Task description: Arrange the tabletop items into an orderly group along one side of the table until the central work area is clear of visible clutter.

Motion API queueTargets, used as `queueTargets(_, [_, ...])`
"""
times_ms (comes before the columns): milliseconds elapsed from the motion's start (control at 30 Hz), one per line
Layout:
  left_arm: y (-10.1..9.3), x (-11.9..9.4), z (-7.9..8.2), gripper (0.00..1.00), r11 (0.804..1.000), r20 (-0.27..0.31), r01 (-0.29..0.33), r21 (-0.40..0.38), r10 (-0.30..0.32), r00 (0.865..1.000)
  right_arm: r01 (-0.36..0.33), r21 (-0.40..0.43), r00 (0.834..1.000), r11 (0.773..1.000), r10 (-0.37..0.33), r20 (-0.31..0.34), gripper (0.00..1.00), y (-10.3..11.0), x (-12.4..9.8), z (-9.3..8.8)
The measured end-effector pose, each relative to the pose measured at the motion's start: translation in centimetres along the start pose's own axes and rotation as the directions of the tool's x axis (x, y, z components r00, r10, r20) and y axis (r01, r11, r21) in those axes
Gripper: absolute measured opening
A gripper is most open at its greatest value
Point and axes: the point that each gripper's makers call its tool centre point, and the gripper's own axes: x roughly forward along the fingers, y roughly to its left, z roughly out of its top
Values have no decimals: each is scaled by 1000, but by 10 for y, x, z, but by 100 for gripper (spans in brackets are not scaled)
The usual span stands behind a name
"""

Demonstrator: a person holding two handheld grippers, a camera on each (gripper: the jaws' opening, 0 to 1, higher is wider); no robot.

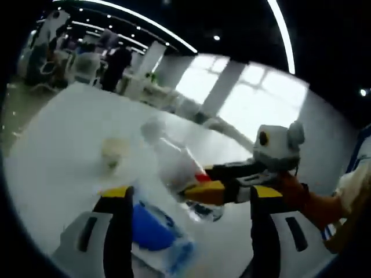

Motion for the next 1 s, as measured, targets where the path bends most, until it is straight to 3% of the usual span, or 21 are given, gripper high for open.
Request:
queueTargets(100, [-6,-1,9,81,995,57,31,-96,-25,998,-7,-30,1000,1000,8,29,31,9,-6,7])
queueTargets(300, [-9,-4,12,76,993,69,23,-114,-15,998,9,-65,998,998,-5,55,32,19,-16,12])
queueTargets(433, [-19,-3,12,73,984,75,59,-168,-47,996,22,-70,997,997,-16,79,32,23,-23,12])
queueTargets(767, [-35,3,11,57,981,51,109,-158,-102,993,40,-107,992,993,-27,120,32,34,-31,13])
queueTargets(1000, [-32,2,7,51,984,41,80,-160,-74,996,39,-113,991,993,-25,129,32,39,-32,9])
